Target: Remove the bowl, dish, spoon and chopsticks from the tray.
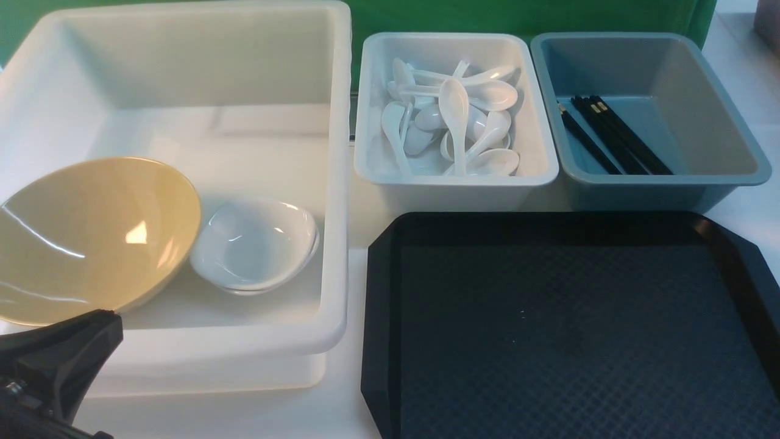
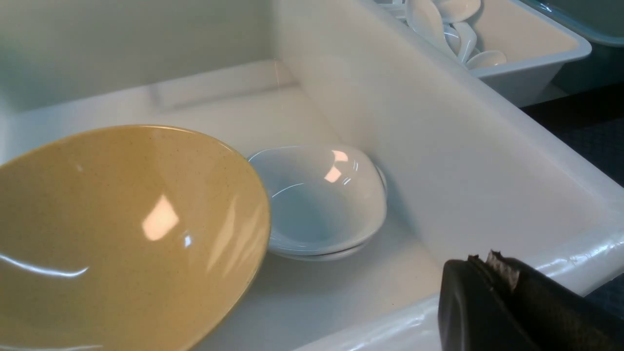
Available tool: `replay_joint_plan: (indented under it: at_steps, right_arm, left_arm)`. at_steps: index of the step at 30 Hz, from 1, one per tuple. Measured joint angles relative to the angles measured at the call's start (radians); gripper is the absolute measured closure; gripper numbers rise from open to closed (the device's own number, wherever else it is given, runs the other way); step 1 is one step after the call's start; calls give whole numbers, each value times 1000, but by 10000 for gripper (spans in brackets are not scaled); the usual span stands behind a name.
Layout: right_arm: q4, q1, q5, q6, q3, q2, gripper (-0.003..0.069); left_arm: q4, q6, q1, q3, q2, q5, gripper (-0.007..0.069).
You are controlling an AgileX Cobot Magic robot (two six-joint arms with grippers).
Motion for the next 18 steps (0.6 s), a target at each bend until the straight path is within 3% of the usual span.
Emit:
replay_joint_plan:
  at_steps: [6, 11, 15, 18]
  right_arm:
    - [1, 0, 0, 0, 0, 0, 591]
    - [2, -1, 0, 0, 0, 0, 585]
    - [2, -1, 0, 0, 0, 0, 580]
    - [3, -1, 0, 0, 0, 0, 580]
  left_arm:
    - [3, 0, 0, 17, -25, -12, 640]
    - [36, -44, 38, 98, -238, 9, 640]
    - [131, -239, 130, 198, -354, -46, 640]
    - [189, -320, 182, 255, -358, -74, 640]
